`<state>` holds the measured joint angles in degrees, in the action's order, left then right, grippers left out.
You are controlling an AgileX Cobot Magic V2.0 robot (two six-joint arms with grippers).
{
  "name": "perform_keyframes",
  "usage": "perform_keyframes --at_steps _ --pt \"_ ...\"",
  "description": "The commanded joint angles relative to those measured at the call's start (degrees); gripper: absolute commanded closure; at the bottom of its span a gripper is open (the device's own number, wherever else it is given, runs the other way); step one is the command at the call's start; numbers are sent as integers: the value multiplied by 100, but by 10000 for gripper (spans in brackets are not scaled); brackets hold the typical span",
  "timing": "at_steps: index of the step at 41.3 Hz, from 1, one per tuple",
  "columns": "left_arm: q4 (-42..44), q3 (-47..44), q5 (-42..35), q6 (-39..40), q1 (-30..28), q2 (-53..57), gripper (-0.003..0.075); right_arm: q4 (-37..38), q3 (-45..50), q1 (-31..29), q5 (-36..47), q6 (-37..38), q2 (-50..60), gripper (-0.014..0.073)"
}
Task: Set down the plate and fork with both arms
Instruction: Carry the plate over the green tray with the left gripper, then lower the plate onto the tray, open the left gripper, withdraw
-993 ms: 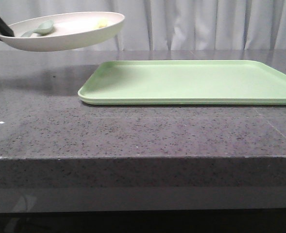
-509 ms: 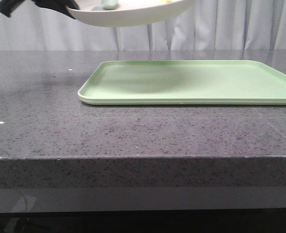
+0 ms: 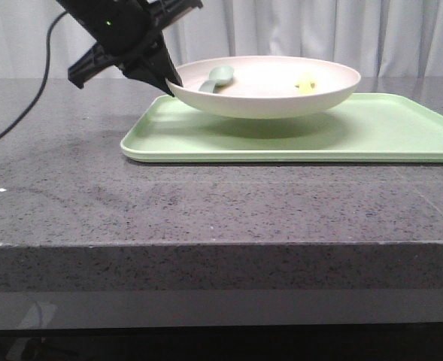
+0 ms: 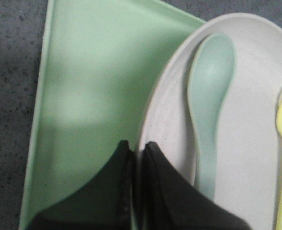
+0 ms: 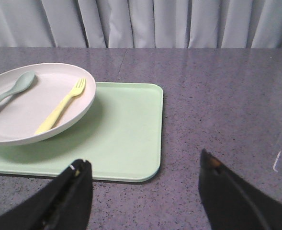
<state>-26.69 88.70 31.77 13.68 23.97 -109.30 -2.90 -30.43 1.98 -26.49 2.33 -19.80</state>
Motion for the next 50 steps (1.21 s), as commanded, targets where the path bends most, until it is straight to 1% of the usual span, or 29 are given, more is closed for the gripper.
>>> perform_keyframes --at_steps 1,20,33,35,36,39,42,45,47,50 --pt "-219 230 -451 117 71 214 741 45 -184 23 403 -57 -96 94" --pt "-75 230 -472 117 74 96 738 45 -184 23 403 -57 -96 94" --pt "-55 230 -648 117 74 3 738 45 -184 23 403 -57 -96 94" --pt "-44 230 -637 117 74 -10 729 45 -184 23 403 -57 -96 94" --pt "-45 230 -637 117 74 -10 720 45 -184 23 403 -57 -96 94" --pt "-45 230 -637 117 74 -10 659 45 -184 23 403 -57 -96 94" --pt "-45 230 -625 117 74 -10 557 45 -184 23 403 -57 -96 94" --pt "-45 230 -602 117 74 -10 471 45 -184 23 403 -57 -96 94" --pt "-45 230 -589 117 74 -10 433 45 -184 23 403 -57 -96 94" --pt "-45 230 -534 76 74 12 414 45 -184 23 403 -57 -96 94"
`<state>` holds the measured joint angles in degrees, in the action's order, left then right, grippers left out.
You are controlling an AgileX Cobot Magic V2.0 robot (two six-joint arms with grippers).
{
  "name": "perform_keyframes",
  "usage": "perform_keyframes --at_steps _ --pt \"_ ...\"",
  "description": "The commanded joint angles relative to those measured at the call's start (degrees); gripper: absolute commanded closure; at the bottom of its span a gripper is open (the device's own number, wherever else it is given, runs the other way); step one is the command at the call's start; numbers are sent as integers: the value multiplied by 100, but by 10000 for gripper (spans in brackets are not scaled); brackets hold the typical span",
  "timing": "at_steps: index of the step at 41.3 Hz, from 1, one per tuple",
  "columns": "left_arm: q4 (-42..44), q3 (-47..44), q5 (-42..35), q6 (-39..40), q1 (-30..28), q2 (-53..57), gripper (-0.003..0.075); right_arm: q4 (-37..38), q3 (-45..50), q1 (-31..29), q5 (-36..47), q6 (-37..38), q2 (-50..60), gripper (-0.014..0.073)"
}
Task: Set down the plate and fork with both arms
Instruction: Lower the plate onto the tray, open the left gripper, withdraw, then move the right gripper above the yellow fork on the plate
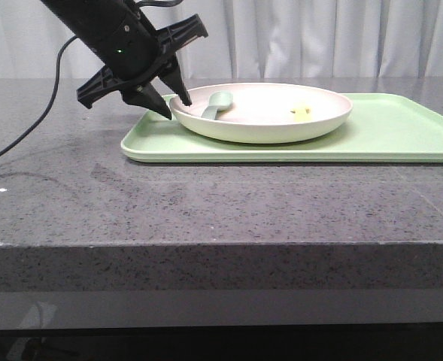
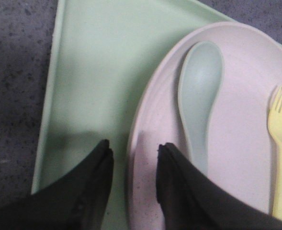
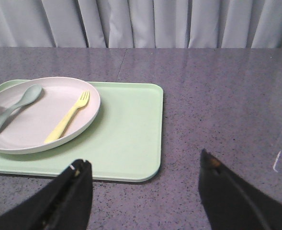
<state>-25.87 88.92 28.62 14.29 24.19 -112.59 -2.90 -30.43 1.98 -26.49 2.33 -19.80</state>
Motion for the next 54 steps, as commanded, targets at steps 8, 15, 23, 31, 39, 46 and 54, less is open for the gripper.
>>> perform_keyframes --at_steps 8,15,23,31,39,46,54 --pt "89 208 -20 -332 52 749 416 45 -184 23 403 -57 -96 94" --pt "1017 208 467 -684 52 1469 417 45 -184 23 403 -57 -96 94" --pt "1446 208 1537 -2155 87 2457 417 45 -184 23 403 -57 -96 94" --pt "1455 -185 1882 -2561 87 3319 417 45 -184 23 403 -57 -96 94" --pt "1505 -1268 1477 -2561 87 4249 417 45 -184 23 403 -57 -96 94" --pt "1505 -2189 1484 -2523 87 4955 417 45 -184 23 403 -57 -96 94" --pt "2150 -2984 1500 -1822 76 5590 417 45 -184 23 403 -57 -96 94"
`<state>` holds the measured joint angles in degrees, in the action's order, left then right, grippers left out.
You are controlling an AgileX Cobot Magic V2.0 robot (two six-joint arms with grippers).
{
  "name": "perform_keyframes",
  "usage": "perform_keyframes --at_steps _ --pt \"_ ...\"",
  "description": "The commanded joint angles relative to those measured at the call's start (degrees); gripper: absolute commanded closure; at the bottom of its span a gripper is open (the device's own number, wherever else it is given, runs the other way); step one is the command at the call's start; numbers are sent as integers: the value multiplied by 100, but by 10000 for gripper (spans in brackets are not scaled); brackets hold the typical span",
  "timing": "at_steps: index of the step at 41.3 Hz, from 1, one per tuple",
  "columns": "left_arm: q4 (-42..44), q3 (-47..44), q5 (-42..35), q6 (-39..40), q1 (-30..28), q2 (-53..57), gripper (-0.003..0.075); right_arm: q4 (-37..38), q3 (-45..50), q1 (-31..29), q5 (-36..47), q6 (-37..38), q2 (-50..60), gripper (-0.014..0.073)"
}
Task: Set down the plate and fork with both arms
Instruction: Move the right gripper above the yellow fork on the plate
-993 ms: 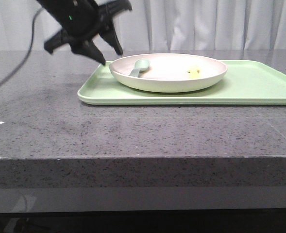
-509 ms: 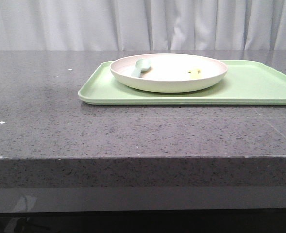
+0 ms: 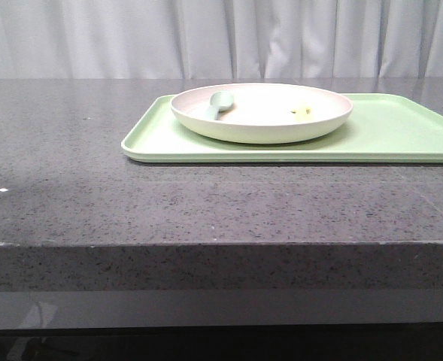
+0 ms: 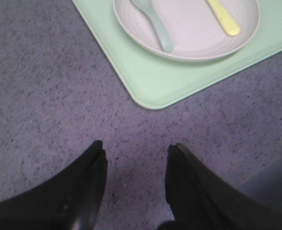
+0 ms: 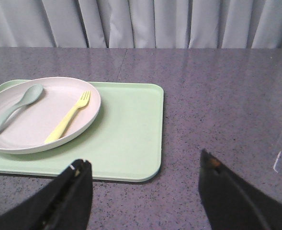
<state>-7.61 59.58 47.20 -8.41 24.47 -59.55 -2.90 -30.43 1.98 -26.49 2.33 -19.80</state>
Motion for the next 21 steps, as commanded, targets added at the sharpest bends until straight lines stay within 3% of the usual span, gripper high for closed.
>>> perform_keyframes --at_steps 1,6,16,21 --pt "556 -127 -326 704 48 357 417 45 -184 23 403 -57 -96 94" --pt "1140 -356 -155 1279 48 632 417 45 -184 23 403 -57 -96 94" --pt "761 -614 -57 1413 48 1202 417 45 -184 23 419 -57 -96 94" --pt "808 -840 -263 1413 48 1632 417 130 -184 23 824 -57 -96 94"
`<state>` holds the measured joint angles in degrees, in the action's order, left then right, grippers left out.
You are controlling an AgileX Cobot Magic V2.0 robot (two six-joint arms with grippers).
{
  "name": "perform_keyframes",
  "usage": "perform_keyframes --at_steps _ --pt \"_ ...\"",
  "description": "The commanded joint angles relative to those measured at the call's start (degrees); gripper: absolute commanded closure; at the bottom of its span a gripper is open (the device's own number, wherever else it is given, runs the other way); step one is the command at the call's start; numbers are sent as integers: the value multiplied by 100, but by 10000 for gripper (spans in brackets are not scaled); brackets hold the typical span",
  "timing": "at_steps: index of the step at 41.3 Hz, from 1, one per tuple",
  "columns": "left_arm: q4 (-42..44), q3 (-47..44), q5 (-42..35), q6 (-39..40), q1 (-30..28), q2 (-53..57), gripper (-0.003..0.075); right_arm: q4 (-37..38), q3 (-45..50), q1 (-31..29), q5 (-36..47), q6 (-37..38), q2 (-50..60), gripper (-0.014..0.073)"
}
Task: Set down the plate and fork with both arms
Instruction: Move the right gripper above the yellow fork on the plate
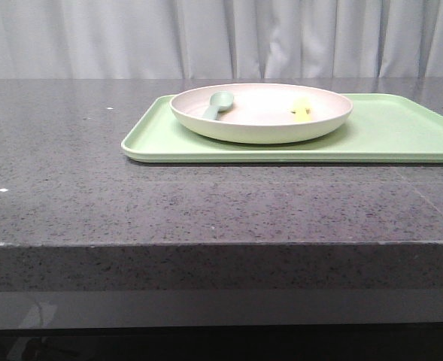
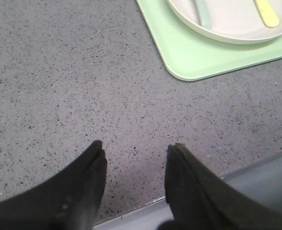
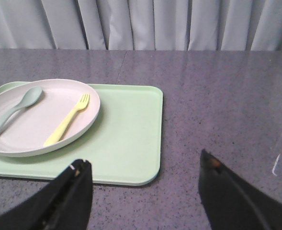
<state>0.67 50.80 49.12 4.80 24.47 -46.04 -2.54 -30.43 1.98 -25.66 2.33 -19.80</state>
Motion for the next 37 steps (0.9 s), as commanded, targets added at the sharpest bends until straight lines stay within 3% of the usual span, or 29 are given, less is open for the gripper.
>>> perform_keyframes --at_steps 1,21,37 --pt "-20 -1 -469 91 48 345 417 95 -184 23 800 -57 -96 94" --pt "-20 -67 -363 91 48 599 417 29 -184 23 808 -57 -96 94" --pt "-20 -67 -363 91 48 599 417 -307 -1010 23 -825 -91 -946 94"
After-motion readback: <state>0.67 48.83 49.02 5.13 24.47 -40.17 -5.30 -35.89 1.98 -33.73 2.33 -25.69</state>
